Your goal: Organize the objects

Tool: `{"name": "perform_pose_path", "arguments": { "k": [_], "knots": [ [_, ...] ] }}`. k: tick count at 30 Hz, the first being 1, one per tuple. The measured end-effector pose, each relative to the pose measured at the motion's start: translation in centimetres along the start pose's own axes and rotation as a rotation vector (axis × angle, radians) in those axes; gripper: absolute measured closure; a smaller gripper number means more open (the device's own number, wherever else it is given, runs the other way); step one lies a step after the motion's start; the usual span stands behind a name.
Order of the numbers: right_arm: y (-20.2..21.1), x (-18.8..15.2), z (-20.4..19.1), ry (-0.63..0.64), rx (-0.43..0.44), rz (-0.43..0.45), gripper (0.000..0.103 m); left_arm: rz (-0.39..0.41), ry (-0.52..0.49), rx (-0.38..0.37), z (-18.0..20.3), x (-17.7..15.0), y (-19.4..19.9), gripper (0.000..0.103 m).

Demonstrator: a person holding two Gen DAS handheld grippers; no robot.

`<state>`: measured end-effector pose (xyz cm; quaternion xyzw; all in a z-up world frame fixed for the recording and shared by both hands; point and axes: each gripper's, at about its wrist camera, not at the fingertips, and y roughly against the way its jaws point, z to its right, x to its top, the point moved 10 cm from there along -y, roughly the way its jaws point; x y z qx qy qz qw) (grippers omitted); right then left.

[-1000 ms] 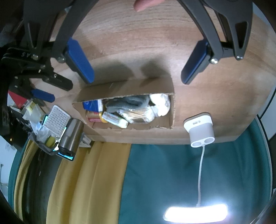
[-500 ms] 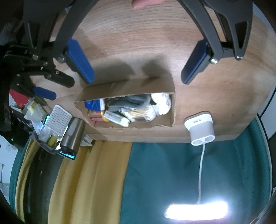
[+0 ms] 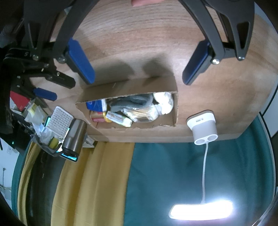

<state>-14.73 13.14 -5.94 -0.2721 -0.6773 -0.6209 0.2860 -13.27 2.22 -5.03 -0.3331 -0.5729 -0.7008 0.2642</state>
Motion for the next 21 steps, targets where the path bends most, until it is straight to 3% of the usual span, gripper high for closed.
{"name": "perform_pose_path", "arguments": {
  "k": [21],
  "knots": [
    [0.03, -0.11, 0.32, 0.007, -0.008, -0.001, 0.019, 0.042, -0.034, 0.030, -0.08, 0.12, 0.06, 0.001]
  ]
}}
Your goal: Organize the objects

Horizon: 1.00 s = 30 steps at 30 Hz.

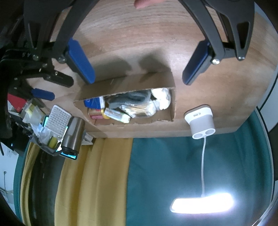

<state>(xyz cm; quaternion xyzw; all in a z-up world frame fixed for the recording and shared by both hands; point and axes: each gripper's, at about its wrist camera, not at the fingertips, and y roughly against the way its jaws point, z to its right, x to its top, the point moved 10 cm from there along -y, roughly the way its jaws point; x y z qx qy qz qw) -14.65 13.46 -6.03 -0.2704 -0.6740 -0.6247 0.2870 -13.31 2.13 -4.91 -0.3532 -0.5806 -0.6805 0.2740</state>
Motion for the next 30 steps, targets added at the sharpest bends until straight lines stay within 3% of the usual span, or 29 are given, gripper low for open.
{"name": "perform_pose_path", "arguments": {
  "k": [30],
  "knots": [
    [-0.66, 0.06, 0.28, -0.005, 0.003, -0.012, 0.019, -0.026, 0.002, -0.003, -0.24, 0.00, -0.82, 0.001]
  ]
}}
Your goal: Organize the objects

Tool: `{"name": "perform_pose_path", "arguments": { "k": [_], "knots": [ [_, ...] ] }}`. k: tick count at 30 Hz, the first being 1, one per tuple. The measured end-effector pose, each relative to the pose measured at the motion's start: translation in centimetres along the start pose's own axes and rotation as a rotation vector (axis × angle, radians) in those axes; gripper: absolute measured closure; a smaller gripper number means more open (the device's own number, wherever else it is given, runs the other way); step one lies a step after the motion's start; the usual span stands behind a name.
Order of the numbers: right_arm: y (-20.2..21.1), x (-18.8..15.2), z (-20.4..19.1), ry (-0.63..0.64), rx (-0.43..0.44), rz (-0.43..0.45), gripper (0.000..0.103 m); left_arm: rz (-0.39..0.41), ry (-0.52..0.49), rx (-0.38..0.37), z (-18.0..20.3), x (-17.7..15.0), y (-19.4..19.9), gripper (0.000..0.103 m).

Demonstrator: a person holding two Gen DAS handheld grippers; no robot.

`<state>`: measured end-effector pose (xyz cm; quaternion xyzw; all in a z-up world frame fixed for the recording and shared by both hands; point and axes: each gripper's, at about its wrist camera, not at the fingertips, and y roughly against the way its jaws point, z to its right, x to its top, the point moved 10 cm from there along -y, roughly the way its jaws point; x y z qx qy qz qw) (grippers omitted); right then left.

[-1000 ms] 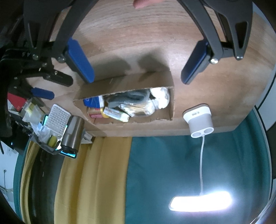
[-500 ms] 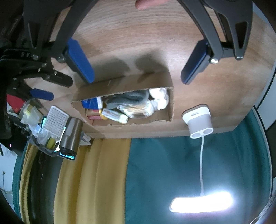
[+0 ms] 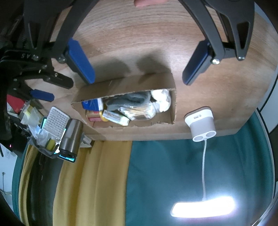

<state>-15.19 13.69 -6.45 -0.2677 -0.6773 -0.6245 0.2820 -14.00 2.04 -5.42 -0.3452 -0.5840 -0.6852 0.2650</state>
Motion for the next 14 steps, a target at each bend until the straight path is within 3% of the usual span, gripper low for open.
{"name": "perform_pose_path", "arguments": {
  "k": [9, 14],
  "knots": [
    [-0.3, 0.1, 0.2, 0.000, 0.003, -0.008, 0.019, -0.008, 0.005, 0.000, -0.1, 0.1, -0.5, 0.001],
    [-0.9, 0.0, 0.4, -0.005, 0.004, -0.019, 0.019, -0.033, 0.026, -0.046, 0.1, -0.3, -1.6, 0.001]
  ]
}}
